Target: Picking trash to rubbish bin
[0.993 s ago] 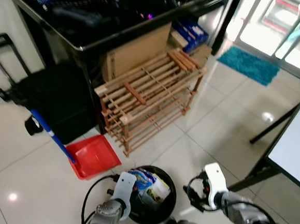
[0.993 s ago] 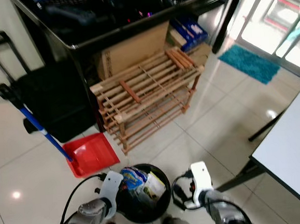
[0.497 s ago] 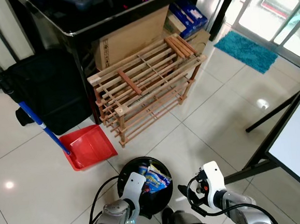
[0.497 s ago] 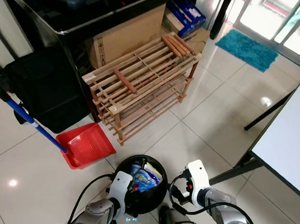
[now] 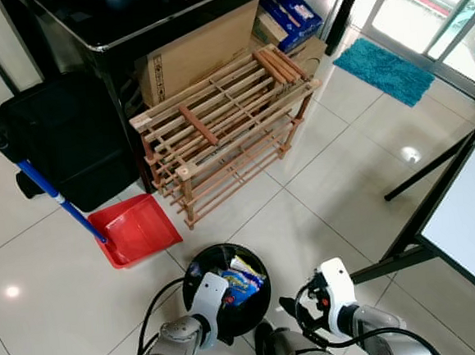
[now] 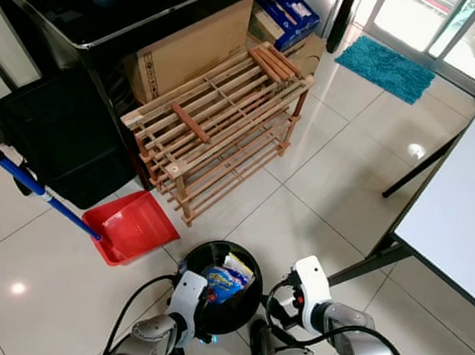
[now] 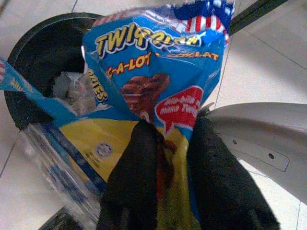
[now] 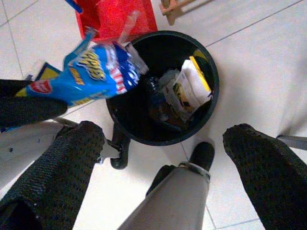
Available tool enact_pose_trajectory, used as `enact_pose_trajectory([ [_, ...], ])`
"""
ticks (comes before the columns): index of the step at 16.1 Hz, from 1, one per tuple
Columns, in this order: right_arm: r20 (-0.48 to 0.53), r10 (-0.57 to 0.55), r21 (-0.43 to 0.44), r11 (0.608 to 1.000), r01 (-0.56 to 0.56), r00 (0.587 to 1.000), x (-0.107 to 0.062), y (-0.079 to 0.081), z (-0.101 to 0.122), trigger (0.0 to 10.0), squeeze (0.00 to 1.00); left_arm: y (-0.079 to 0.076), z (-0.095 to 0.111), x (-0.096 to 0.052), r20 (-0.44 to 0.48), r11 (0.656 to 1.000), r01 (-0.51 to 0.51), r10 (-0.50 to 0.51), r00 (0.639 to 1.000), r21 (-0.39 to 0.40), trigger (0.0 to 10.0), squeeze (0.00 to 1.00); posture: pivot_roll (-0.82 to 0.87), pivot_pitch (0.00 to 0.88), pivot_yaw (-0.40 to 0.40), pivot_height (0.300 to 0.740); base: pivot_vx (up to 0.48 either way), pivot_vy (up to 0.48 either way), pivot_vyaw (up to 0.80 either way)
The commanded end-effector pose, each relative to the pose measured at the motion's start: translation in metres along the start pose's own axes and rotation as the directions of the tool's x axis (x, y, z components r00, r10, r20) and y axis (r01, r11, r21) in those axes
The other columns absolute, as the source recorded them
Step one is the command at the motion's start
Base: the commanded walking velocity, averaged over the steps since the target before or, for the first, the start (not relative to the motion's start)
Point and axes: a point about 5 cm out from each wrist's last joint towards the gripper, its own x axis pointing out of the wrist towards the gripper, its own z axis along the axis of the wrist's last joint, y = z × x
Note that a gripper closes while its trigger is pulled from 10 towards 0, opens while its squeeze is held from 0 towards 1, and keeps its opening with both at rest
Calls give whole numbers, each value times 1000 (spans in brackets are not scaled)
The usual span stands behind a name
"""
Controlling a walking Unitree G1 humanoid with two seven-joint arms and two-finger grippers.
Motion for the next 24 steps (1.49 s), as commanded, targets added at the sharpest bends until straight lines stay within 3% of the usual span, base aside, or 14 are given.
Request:
enact_pose_trajectory([
  [1,-32,-1,23,1000,2,999,-5,-1,-10,10000,0,-7,-11,0,-36,1000,27,-27,999,-6,10000,1000,-216,275,-134,740,0,0,0],
  [7,-42,-5,33,999,7,999,-9,1,-13,10000,0,-7,-14,-1,-35,1000,9,-9,999,-1,10000,1000,-219,289,-136,740,0,0,0],
  [9,-45,-6,36,999,7,999,-9,1,-14,10000,0,-4,-14,-1,-39,999,-31,32,999,34,10000,1000,-219,289,-136,740,0,0,0],
  [10,-48,-7,38,999,8,999,-10,2,-15,10000,0,3,-13,-3,-32,994,-102,103,994,45,10000,0,-218,300,-136,740,0,0,0],
  [14,-52,-8,41,999,10,999,-8,3,-17,10000,0,7,-16,-5,-26,991,-132,132,991,22,10000,0,-198,303,-132,740,0,0,0],
  [17,-53,-152,18,988,153,987,0,-9,-21,10000,0,24,-28,-15,-42,971,-239,238,970,-20,10000,0,-167,281,-117,740,0,0,0],
  [19,-49,-267,60,961,270,962,1,-21,-27,10000,0,38,-44,-27,-81,943,-333,330,940,-18,10000,0,-139,261,-109,740,0,0,0],
  [22,-76,-309,90,945,315,948,2,-25,-34,10000,0,48,-58,-37,-112,917,-398,393,913,-33,10000,0,-104,230,-94,740,0,0,0],
  [24,-104,-384,107,913,394,918,0,-32,-44,10000,0,55,-68,-45,-129,891,-450,439,889,-64,10000,0,-87,205,-86,740,0,0,0],
])
